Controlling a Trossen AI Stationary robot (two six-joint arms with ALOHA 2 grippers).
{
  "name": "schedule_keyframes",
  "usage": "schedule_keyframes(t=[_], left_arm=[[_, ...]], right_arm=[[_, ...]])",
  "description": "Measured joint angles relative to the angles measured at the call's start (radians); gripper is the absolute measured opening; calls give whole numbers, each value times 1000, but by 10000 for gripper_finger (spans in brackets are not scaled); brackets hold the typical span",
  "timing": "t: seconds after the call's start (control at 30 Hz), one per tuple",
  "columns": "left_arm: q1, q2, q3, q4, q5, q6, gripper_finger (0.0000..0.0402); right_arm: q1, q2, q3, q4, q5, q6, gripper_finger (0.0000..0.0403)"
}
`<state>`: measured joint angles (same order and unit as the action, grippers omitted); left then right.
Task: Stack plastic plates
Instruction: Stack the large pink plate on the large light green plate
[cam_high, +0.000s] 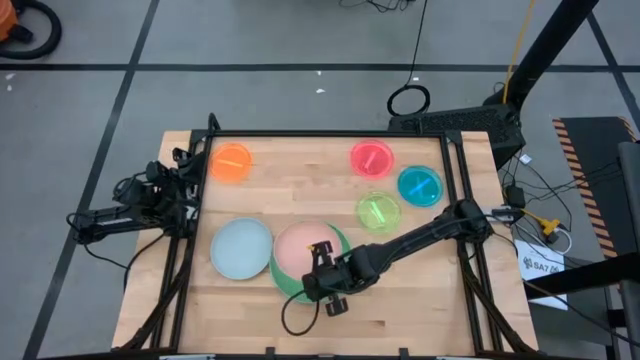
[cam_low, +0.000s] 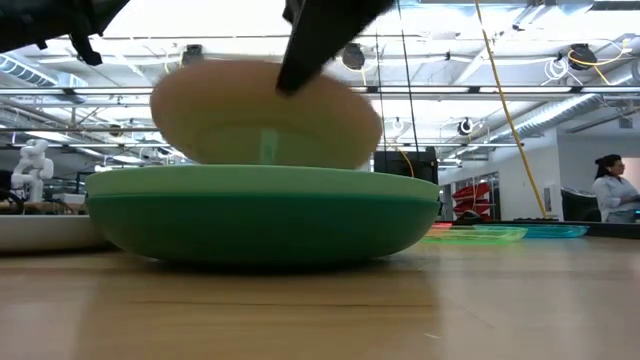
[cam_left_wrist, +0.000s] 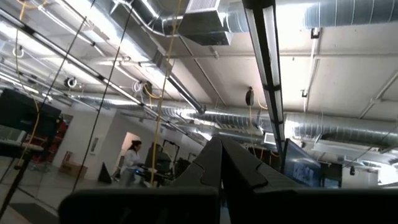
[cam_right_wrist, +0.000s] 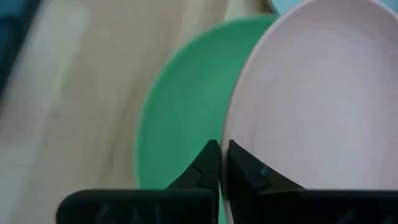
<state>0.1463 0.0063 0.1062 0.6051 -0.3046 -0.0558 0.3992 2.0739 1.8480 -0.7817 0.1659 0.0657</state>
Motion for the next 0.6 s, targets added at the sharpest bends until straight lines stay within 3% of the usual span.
schedule_keyframes(t=[0.27,0.6], left_arm=[[0,0,0,-52,15,-64,5],[0,0,0,-65,78,-160,5]], right_arm=[[2,2,-161,185,14,26,3],[1,1,-172,221,-32,59,26]])
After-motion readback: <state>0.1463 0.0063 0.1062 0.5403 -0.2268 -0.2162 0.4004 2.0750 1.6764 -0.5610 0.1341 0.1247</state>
